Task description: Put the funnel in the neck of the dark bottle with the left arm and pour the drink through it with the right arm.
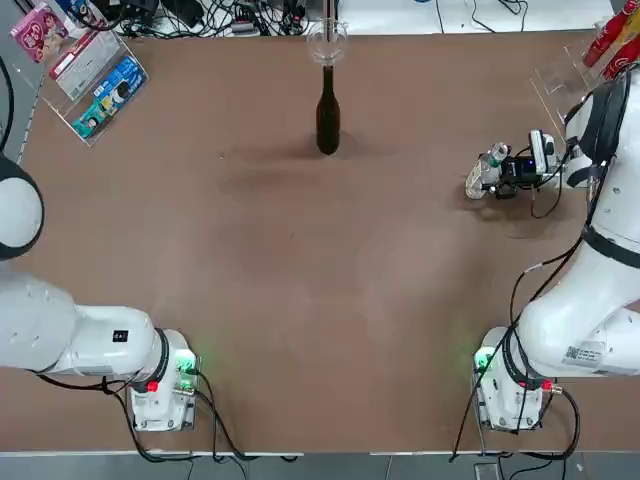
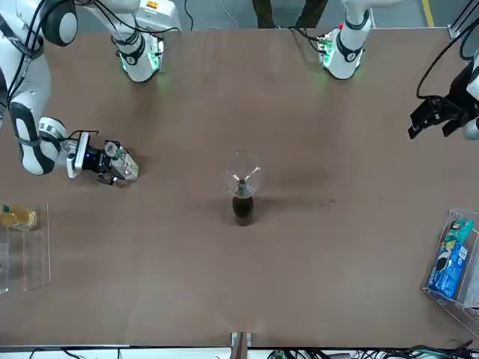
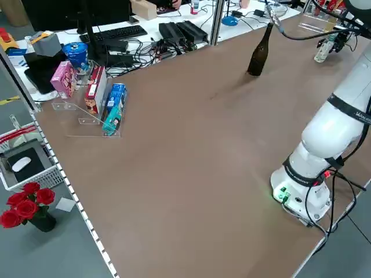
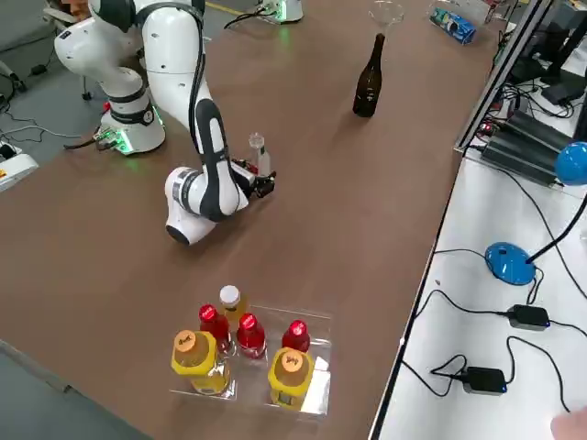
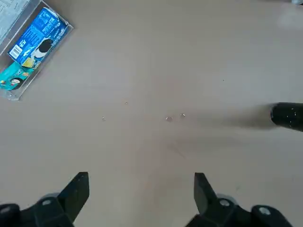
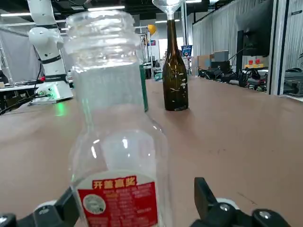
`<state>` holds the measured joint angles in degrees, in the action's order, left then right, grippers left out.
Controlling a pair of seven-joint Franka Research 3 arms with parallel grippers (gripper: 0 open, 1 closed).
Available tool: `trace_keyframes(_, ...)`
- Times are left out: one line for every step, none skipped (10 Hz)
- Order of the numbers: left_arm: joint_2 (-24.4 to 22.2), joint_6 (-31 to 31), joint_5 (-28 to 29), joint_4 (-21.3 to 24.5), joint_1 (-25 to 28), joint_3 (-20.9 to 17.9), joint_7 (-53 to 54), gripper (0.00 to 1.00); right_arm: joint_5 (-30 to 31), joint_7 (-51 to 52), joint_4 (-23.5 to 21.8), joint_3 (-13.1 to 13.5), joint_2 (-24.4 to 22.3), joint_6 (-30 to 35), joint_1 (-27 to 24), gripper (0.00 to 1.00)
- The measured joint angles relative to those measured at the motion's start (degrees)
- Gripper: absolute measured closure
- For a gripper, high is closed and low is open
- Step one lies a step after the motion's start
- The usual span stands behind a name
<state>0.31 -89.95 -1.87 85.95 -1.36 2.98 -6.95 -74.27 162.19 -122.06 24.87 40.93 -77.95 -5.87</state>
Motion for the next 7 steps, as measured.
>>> trace_keyframes(0.0, 0.0, 0.0, 0.0, 0.0, 0.0, 0.0, 0.02, 0.0, 0.0, 0.0, 0.3, 0.0, 0.0, 0.0, 0.00)
trace_keyframes(0.0, 0.0, 0.0, 0.0, 0.0, 0.0, 0.0, 0.02, 0.0, 0.0, 0.0, 1.1, 0.0, 0.0, 0.1, 0.00)
trace_keyframes(0.0, 0.0, 0.0, 0.0, 0.0, 0.0, 0.0, 0.02, 0.0, -0.1, 0.0, 2.3, 0.0, 0.1, 0.1, 0.00)
trace_keyframes(0.0, 0.0, 0.0, 0.0, 0.0, 0.0, 0.0, 0.02, 0.1, -0.2, 0.0, 3.5, 0.0, 0.2, 0.2, 0.00)
trace_keyframes(0.0, 0.0, 0.0, 0.0, 0.0, 0.0, 0.0, 0.02, 0.5, -0.2, -0.1, 4.5, 0.0, 0.3, 0.2, 0.00)
trace_keyframes(0.0, 0.0, 0.0, 0.0, 0.0, 0.0, 0.0, 0.02, 1.2, -0.4, -0.1, 5.5, 0.0, 0.8, 0.3, 0.00)
trace_keyframes(0.0, 0.0, 0.0, 0.0, 0.0, 0.0, 0.0, 0.02, 2.2, -0.7, -0.1, 6.8, 0.0, 1.5, 0.4, 0.00)
